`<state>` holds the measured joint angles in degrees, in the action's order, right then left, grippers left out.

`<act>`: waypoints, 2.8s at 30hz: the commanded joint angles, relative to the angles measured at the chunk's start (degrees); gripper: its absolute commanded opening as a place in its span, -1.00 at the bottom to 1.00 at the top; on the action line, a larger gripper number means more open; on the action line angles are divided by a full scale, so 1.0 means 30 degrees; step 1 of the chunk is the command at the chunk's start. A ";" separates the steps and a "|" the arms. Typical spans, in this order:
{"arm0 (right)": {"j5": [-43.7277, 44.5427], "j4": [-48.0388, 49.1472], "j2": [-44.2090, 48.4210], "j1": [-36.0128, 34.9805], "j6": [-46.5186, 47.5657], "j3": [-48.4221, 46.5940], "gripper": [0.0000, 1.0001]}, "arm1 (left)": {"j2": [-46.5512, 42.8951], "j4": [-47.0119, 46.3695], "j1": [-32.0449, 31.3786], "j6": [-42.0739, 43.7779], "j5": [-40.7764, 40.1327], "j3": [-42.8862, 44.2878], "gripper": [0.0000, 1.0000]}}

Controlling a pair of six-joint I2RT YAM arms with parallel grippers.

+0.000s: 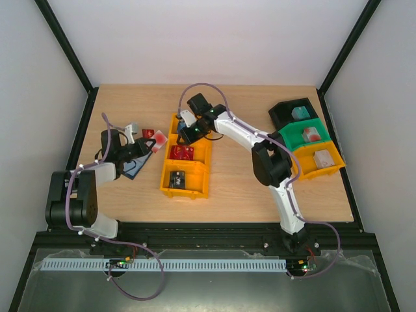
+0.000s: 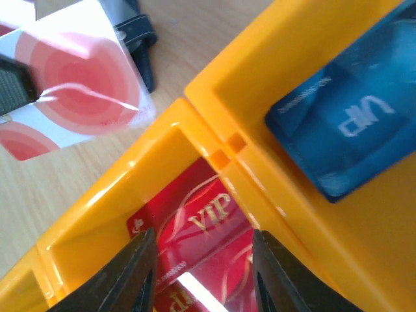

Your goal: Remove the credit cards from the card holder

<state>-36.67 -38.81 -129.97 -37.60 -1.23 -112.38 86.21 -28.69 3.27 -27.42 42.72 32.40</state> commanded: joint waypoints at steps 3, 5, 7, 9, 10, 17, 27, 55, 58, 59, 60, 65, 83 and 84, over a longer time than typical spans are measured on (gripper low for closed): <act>0.6216 -0.1337 0.2936 -0.0652 -0.0636 0.0812 -0.27 | -0.0522 0.0981 -0.0049 0.0498 -0.1432 -0.0180 -0.95; 0.8461 -0.1270 0.3964 -0.1230 -0.1315 0.2572 -0.36 | -0.0553 0.1456 -0.0153 0.0797 -0.1933 -0.0126 -0.95; 1.0501 -0.0938 0.4648 -0.1726 -0.2135 0.4377 -0.47 | -0.0583 0.1873 -0.0349 0.1077 -0.2590 -0.0159 -0.95; 1.1398 -0.0716 0.4655 -0.1966 -0.3116 0.5193 -0.62 | -0.0605 0.2241 -0.0589 0.1170 -0.3419 -0.0292 -0.95; 1.1804 -0.0695 0.4462 -0.2033 -0.3530 0.5294 -0.70 | -0.0634 0.2392 -0.0770 0.1219 -0.3604 -0.0354 -0.95; 1.1582 -0.0254 0.2477 -0.2839 -0.4166 0.4966 -0.94 | -0.0950 0.2475 -0.1873 0.1025 -0.4398 -0.1030 -0.95; 1.2991 0.0178 0.1196 -0.2970 -0.5131 0.5460 -0.97 | -0.0719 0.2137 -0.2543 0.0752 -0.4682 -0.1166 -0.95; 1.1972 -0.0038 0.0290 -0.3496 -0.5382 0.1232 -0.97 | -0.0931 0.2956 -0.2352 0.1793 -0.5506 0.0047 -0.95; 1.2516 -0.0561 0.0535 -0.3462 -0.5312 0.1420 -0.95 | -0.1249 0.3462 -0.2027 0.2885 -0.5583 0.0363 -0.95; 1.2284 -0.0477 0.0670 -0.3461 -0.5240 0.1552 -0.95 | -0.1304 0.3479 -0.1964 0.2931 -0.5511 0.0325 -0.95; 1.1929 -0.0225 0.0811 -0.3454 -0.5107 0.1770 -0.94 | -0.1340 0.3426 -0.1920 0.2867 -0.5440 0.0272 -0.95; 1.0070 -0.0200 0.0781 -0.3214 -0.5279 0.1358 -0.93 | -0.1572 0.3186 -0.1910 0.2636 -0.5375 0.0183 -0.95; 1.1852 -0.0188 0.0706 -0.3563 -0.6019 0.3857 -0.78 | -0.2845 0.3454 -0.1584 0.3424 -0.5302 0.0581 -0.95; 1.1707 -0.0167 0.0394 -0.3690 -0.5959 0.3497 -0.78 | -0.2994 0.3467 -0.1411 0.3449 -0.5304 0.0674 -0.95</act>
<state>-1.93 -39.31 -125.40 -46.57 -18.90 -100.31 79.96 -18.31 -2.42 -18.72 26.13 32.18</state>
